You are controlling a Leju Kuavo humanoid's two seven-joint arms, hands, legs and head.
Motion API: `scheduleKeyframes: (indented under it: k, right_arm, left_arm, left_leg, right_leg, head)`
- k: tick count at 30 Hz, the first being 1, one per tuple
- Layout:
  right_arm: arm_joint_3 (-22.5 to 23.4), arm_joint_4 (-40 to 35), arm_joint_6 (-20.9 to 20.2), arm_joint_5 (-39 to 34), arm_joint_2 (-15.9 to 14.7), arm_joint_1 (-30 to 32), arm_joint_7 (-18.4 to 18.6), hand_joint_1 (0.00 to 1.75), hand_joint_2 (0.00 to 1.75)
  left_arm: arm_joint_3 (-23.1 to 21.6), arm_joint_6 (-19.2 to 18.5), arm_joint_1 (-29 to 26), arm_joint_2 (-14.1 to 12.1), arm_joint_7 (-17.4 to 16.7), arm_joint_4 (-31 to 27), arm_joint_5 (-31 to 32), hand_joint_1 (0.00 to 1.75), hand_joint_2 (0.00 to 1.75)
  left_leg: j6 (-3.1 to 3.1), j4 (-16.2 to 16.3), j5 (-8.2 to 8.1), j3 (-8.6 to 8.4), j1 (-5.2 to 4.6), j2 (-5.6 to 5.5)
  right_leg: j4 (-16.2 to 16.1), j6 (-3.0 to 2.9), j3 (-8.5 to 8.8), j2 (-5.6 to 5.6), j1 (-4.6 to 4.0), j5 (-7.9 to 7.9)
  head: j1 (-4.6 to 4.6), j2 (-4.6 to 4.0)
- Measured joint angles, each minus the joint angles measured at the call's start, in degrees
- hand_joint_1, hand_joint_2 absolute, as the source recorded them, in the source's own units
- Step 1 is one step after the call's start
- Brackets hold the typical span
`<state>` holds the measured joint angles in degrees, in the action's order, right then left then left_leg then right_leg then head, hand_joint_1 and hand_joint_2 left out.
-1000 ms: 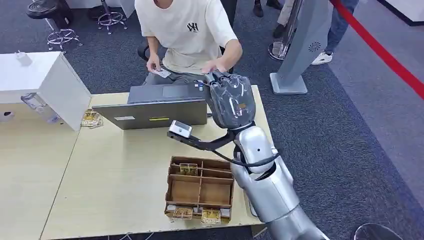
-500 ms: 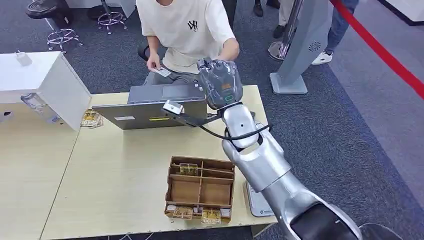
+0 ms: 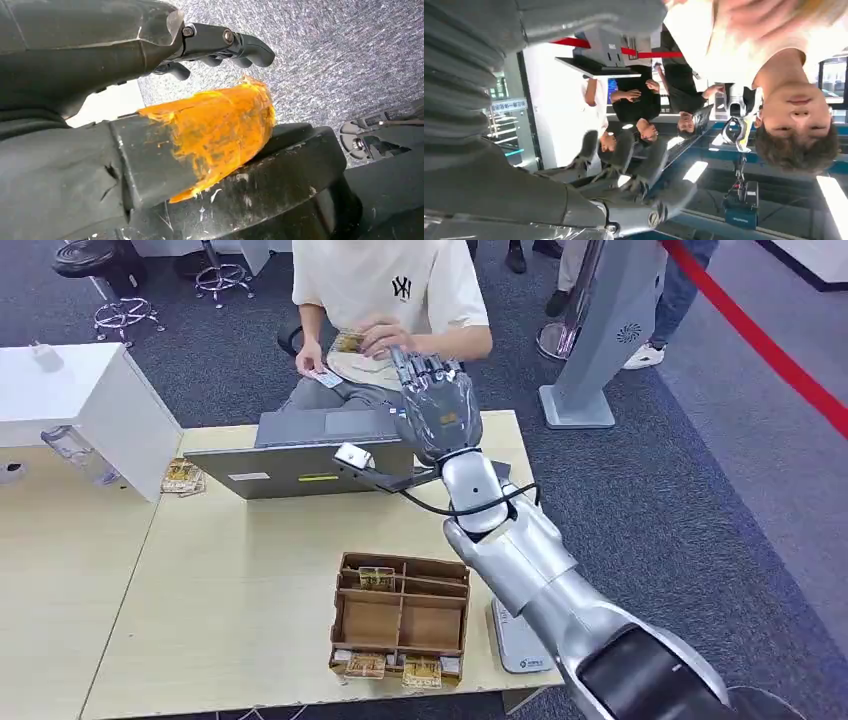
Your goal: Pass the card to the sensor for recognition and then transmit it.
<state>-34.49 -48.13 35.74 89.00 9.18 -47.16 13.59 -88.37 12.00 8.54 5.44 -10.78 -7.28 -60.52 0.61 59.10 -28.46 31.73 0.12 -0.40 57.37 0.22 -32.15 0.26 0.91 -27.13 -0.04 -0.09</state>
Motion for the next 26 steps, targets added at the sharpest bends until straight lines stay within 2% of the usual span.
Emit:
scheduleKeyframes:
  k: [8,12,13,16,19,22,26]
  right_arm:
    - [-0.3,0.7,0.6,0.0,-0.5,-0.3,0.5,0.00,0.00]
    - [0.9,-2.6,0.7,0.0,-0.7,1.6,-2.3,0.00,0.00]
    - [1.8,-4.3,0.6,0.0,-0.7,2.9,-4.2,0.00,0.00]
    - [7.8,-12.3,-1.1,-1.6,1.2,8.3,-13.2,0.00,0.00]
    - [13.9,-21.1,-4.6,-9.8,3.9,13.8,-22.0,0.00,0.00]
    - [17.7,-29.1,-8.5,-21.3,6.3,18.7,-27.8,0.00,0.00]
    - [20.2,-38.1,-14.2,-33.4,8.4,24.5,-32.5,0.00,0.00]
  left_arm:
    - [0.0,0.0,0.0,0.0,-0.1,0.0,0.1,0.00,0.00]
    - [0.0,0.2,0.0,0.0,-0.3,0.0,0.0,0.00,0.00]
    - [0.0,0.3,0.0,0.0,-0.4,0.0,-0.1,0.00,0.00]
    - [0.0,0.5,0.0,0.0,-0.5,0.0,-0.4,0.00,0.00]
    - [0.0,0.7,0.0,0.1,-0.8,0.0,-1.2,0.00,0.00]
    - [0.0,1.1,-0.1,0.3,-1.2,0.0,-2.0,0.00,0.00]
    - [0.0,1.6,0.0,0.4,-1.3,0.0,-3.2,0.00,0.00]
  left_leg:
    - [0.00,0.0,0.00,0.00,0.00,0.00]
    - [0.00,0.0,0.00,0.00,0.00,0.00]
    - [0.00,0.0,0.00,0.01,0.00,-0.02]
    - [-0.01,0.0,0.00,0.04,0.01,-0.04]
    - [-0.01,0.0,-0.01,0.09,0.01,-0.09]
    - [-0.01,0.0,-0.01,0.09,0.01,-0.09]
    - [-0.01,0.0,-0.01,0.08,0.00,-0.08]
  right_leg:
    - [0.0,-0.01,0.00,0.00,0.00,0.01]
    - [0.0,-0.01,-0.01,0.00,0.00,0.00]
    - [0.0,-0.01,-0.01,-0.01,-0.01,0.00]
    - [0.0,-0.01,-0.02,-0.02,-0.01,0.00]
    - [0.0,0.00,-0.06,-0.06,-0.01,-0.02]
    - [0.0,0.00,-0.06,-0.05,-0.01,-0.02]
    - [0.0,0.00,-0.07,-0.05,0.00,-0.02]
  head:
    - [-0.02,0.00]
    - [-0.02,0.00]
    - [0.00,0.00]
    - [0.00,0.00]
    - [-0.02,0.00]
    - [0.00,0.00]
    - [0.00,0.00]
